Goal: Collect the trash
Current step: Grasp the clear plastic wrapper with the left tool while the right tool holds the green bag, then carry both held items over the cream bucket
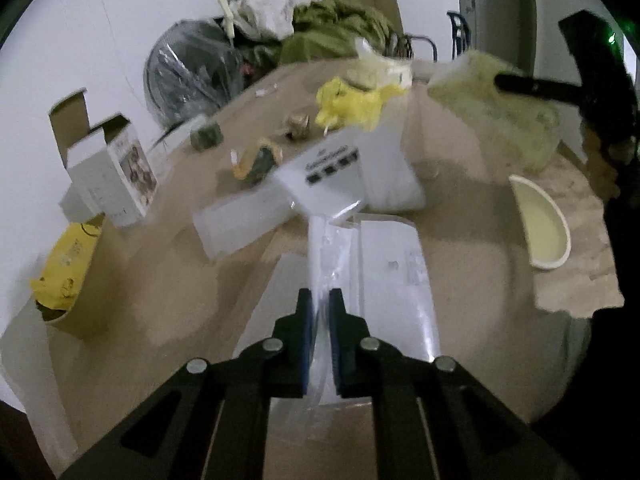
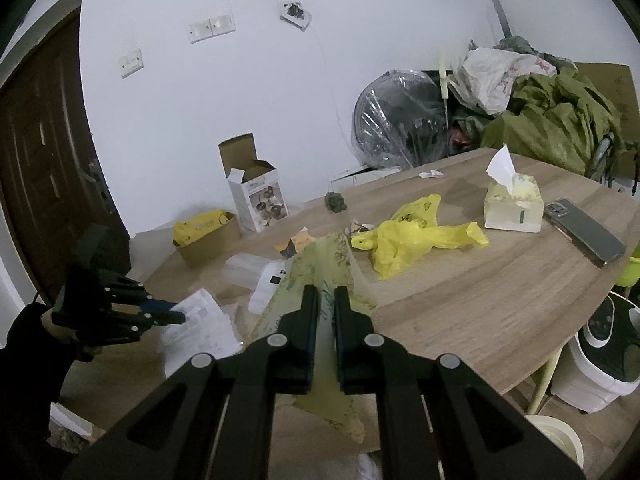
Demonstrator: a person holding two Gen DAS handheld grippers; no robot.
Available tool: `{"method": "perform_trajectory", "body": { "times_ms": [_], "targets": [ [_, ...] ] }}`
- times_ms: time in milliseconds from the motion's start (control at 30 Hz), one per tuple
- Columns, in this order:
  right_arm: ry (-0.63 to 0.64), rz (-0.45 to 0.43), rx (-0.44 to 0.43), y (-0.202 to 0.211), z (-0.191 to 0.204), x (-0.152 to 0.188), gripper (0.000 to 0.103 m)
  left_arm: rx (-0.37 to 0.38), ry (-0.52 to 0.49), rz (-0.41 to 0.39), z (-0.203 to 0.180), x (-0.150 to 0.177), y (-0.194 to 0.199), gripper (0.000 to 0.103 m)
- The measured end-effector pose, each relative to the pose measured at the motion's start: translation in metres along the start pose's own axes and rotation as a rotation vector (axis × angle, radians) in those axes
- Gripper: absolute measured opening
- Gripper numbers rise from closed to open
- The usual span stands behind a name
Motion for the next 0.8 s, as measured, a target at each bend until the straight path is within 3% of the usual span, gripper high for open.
{"method": "perform_trajectory", "body": {
  "times_ms": [500,800],
  "targets": [
    [0.002,-0.089,0.040,0.077,0.000,0.017,0.008,-0.019,0.059,-0.253,-0.059,-0.046,0.090,0.007],
    [-0.033,-0.138,0.117,0.134,-0.018,0.035,0.008,0.009,0.042,-0.354,-0.103,-0.077,0.107,0.007]
  ]
}}
Point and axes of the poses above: each gripper's, at about its wrist camera, not at the fingertips, and y roughly against the way its jaws point, z to its left, x to its underside, the point moved 4 cm from there along -y, roughly the way its jaws point, and after that the axes turned 14 degrees about -x, right-handed, at the moved point
